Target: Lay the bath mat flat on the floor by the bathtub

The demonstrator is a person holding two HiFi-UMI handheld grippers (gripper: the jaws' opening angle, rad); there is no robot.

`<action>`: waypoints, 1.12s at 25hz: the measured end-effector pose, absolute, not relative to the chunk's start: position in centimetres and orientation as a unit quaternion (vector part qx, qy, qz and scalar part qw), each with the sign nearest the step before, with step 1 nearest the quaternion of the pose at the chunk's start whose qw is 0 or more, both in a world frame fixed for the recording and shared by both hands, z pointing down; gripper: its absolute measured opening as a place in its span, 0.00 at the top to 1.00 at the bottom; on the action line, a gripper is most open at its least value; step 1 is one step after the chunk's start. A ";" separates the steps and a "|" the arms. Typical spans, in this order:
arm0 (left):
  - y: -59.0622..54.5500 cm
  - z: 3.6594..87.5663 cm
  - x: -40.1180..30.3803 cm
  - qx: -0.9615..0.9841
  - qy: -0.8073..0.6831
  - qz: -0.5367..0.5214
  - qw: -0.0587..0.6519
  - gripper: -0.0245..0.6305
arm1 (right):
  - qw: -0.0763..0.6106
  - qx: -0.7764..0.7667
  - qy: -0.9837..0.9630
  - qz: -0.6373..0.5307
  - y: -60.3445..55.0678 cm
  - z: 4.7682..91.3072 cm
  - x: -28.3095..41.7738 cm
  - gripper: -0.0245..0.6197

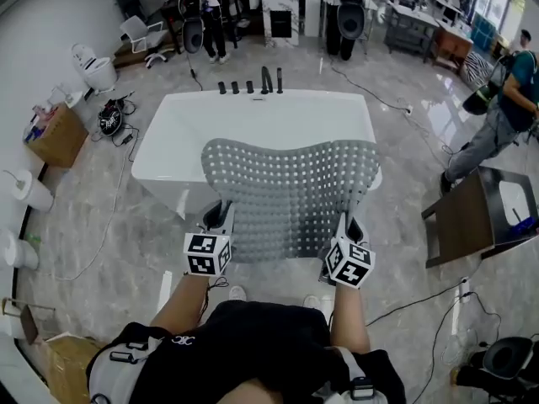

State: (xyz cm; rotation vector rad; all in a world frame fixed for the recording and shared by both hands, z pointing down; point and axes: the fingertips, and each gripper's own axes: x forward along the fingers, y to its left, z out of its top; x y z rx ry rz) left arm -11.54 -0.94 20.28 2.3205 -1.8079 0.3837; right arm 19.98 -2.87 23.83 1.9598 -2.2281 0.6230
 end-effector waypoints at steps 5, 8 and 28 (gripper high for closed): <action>-2.1 22.3 -14.2 0.785 -0.594 0.143 0.099 0.88 | 0.067 0.650 -0.723 0.222 -2.3 25.5 17.8 0.89; -2.6 24.0 -14.8 0.786 -0.588 0.155 0.114 0.88 | 0.086 0.651 -0.717 0.233 -2.2 27.1 17.3 0.89; -2.1 48.0 -18.9 0.731 -0.550 0.294 0.276 0.88 | 0.268 0.590 -0.676 0.351 -1.5 49.6 13.9 0.89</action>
